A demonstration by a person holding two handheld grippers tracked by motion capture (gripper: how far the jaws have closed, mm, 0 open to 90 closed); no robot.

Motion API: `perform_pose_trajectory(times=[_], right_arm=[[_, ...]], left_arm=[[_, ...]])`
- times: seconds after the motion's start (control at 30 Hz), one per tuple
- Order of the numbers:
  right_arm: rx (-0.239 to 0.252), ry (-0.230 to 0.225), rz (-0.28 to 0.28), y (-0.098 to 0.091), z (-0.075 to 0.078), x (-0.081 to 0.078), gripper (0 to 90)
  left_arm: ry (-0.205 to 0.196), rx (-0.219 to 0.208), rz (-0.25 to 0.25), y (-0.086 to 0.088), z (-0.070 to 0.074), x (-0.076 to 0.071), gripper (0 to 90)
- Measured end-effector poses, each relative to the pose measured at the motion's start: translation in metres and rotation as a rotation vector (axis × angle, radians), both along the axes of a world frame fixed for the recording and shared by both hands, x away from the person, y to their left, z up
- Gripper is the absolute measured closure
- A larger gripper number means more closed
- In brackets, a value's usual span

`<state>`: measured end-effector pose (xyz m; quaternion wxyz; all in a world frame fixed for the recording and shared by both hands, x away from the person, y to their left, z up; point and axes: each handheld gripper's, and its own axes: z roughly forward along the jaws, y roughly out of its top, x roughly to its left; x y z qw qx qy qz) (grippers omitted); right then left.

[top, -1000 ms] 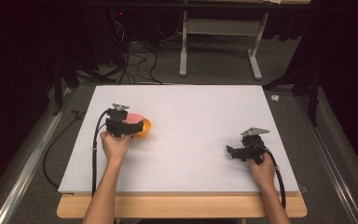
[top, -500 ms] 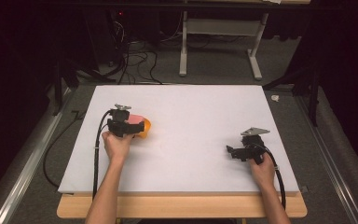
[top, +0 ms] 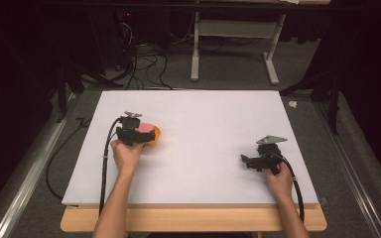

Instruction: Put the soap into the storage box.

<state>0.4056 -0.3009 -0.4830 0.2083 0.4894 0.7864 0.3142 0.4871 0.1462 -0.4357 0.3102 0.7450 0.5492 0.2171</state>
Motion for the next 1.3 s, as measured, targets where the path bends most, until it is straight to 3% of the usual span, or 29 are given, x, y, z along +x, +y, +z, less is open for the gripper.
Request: perform_pose_trajectory(times=[0.5,0.87,1.17,1.3], right_arm=[[0.002,0.0,-0.001,0.0,0.0,0.0,14.3],[0.003,0.001,-0.003,0.0,0.0,0.0,14.3],[0.003,0.001,-0.003,0.0,0.0,0.0,14.3],[0.003,0.001,-0.003,0.0,0.0,0.0,14.3]], left_arm=[[0.02,-0.009,0.005,0.001,-0.006,0.002,13.6],[-0.002,-0.023,-0.005,0.002,-0.004,0.0,13.9],[-0.051,-0.073,-0.006,0.008,0.002,-0.003,14.9],[-0.047,-0.078,-0.007,0.01,0.003,-0.004,13.5]])
